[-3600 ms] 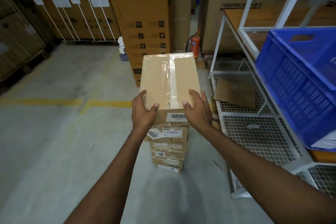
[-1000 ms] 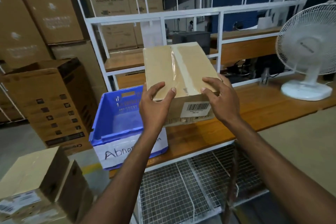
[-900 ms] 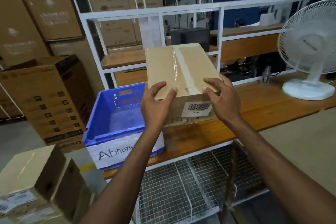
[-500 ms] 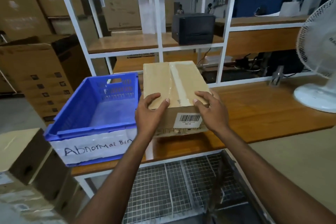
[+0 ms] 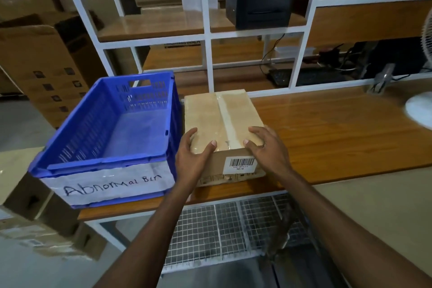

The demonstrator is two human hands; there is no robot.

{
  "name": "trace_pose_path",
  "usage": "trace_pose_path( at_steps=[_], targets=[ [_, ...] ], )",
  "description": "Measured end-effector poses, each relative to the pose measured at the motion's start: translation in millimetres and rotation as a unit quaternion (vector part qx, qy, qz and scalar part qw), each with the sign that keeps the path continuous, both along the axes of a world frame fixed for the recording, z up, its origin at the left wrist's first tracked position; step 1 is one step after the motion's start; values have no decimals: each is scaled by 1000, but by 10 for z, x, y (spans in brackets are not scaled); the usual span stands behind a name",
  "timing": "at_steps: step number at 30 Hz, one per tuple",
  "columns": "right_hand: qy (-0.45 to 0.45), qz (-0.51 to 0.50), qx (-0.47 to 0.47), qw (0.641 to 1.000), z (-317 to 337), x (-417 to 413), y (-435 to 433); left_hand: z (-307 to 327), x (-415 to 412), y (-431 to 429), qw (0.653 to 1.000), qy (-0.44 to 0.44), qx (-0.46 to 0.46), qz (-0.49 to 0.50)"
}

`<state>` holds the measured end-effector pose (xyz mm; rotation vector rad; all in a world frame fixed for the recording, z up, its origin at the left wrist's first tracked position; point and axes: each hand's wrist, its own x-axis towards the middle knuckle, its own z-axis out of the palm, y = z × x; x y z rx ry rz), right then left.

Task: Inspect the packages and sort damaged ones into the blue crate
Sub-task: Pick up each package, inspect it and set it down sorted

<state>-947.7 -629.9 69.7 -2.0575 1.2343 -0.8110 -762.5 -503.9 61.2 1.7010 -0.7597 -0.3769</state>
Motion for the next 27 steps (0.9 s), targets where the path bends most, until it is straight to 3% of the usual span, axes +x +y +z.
trace_pose_path(
  at_steps=[5, 10, 12, 14, 17, 23, 27],
  targets=[
    [14, -12, 1, 1000, -50, 136, -88, -73, 153, -79, 999, -3, 39, 0],
    [200, -8, -52, 978, 112, 361, -172, 105, 250, -296, 990, -50, 131, -18],
    [243, 27, -130, 961, 163, 452, -162, 165, 275, -384, 971, -154, 177, -52],
    [246, 57, -167, 953, 149, 489, -136, 154, 291, -425, 916, -310, 234, -102],
    [227, 63, -162, 958, 69, 469, -95, 73, 296, -415, 874, -398, 258, -107],
    [232, 52, -150, 960, 57, 496, -122, 105, 329, -454, 884, -361, 267, -130],
    [214, 13, -55, 975, 187, 553, -158, 220, 375, -510, 951, -163, 239, -108]
  ],
)
